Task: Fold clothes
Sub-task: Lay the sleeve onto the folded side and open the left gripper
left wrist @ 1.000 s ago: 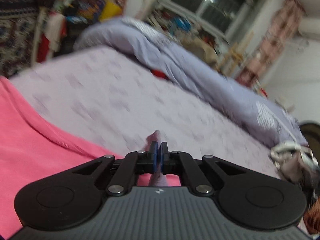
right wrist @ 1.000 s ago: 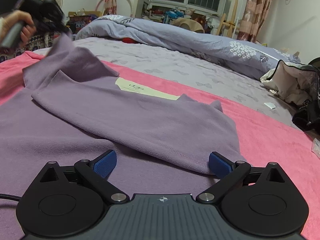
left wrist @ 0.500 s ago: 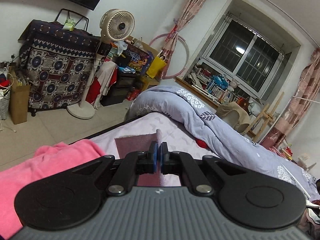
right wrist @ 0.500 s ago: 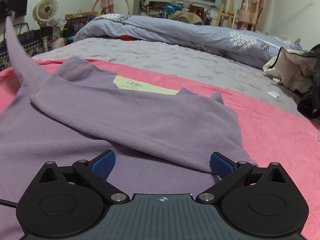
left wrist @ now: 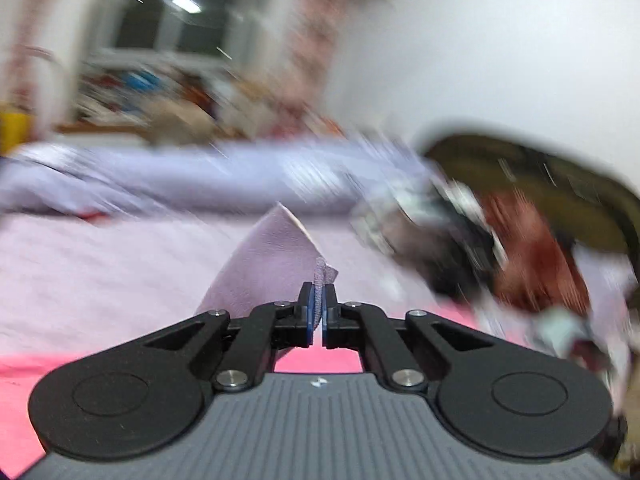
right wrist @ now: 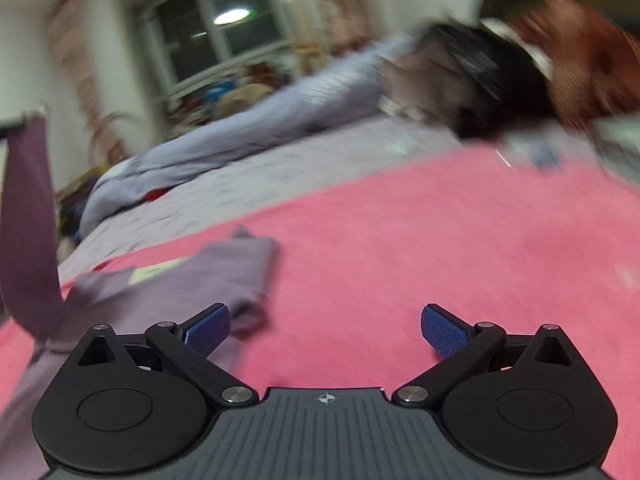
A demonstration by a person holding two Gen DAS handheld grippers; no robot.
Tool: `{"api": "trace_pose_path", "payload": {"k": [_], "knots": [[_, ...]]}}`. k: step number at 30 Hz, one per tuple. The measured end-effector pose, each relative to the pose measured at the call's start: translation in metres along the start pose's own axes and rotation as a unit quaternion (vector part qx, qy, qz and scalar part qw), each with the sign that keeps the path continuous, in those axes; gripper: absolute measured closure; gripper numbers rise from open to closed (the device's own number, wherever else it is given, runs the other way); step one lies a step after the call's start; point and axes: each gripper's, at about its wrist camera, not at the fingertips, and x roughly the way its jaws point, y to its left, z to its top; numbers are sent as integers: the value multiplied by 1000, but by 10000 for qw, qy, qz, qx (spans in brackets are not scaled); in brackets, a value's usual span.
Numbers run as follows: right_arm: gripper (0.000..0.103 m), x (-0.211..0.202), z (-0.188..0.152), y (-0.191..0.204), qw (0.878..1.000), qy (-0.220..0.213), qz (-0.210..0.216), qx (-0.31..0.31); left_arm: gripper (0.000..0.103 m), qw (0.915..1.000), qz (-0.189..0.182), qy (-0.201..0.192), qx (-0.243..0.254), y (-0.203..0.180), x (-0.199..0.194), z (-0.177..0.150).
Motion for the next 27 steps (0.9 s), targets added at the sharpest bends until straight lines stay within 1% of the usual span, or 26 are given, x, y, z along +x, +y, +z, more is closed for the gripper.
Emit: {"api": "trace_pose_path", "payload": {"k": [1,2,3,4,5,6,7,8,9,10,11,13,14,15,16,17,19,21,22,23,25,27], "knots": [[1,-3,-4,-16,9988,-67,234,435,94,9994,36,319,113,-18,26,-18],[1,-7,-7,-30,9957,-162,441,794,94,9971,147,735,152,-33,57,-39],[3,-11,-10,-40,9925,-310,599,1017,94,9929,258,1146,160,-46,85,-60],[4,-13,-12,-47,9898,-407,696,1176,94,9873,371,1544,77,-53,109,-81],[4,-13,-12,-49,9898,-404,685,1183,94,9804,479,1910,2,-59,129,-100],[3,-13,-12,-48,9907,-376,675,1118,94,9755,567,2128,-11,-64,139,-113],[2,-11,-12,-47,9915,-341,657,1067,95,9741,638,2169,99,-69,140,-121],[2,-11,-11,-48,9917,-326,652,1061,91,9730,689,2189,232,-74,140,-127],[2,-11,-12,-49,9915,-331,667,1069,82,9734,676,2147,432,-78,134,-126],[2,-11,-11,-49,9914,-332,676,1073,62,9734,662,2105,617,-82,126,-124],[2,-11,-11,-49,9915,-325,671,1068,53,9736,673,2043,762,-85,114,-120],[2,-10,-10,-48,9920,-308,642,1043,51,9743,851,1787,1076,-90,80,-114],[2,-10,-10,-47,9923,-298,626,1031,49,9724,1005,1684,1264,-91,64,-114],[2,-10,-10,-45,9927,-284,599,1005,48,9645,1355,1654,1550,-82,50,-120],[2,-11,-9,-42,9934,-262,556,964,44,9545,1702,1620,1833,-74,37,-126],[2,-11,-8,-38,9944,-240,488,902,42,9426,2046,1583,2112,-66,24,-132],[2,-12,-6,-26,9976,-189,222,631,42,9152,2686,1541,2580,-48,0,-145],[1,-14,-7,-3,9996,-136,-227,22,42,9006,3083,1783,2492,-16,-8,-162],[1,-16,-8,10,9986,-144,-397,-332,42,8941,3274,1879,2411,0,-11,-169],[1,-19,-11,27,9957,-218,-470,-773,42,8926,3428,1888,2238,13,-11,-172],[1,-27,-15,59,9850,-376,-569,-1586,42,8926,3603,1792,2031,31,-4,-173],[2,-33,-12,86,9798,-472,-363,-1907,41,8849,3772,1716,2126,38,13,-171]]}}
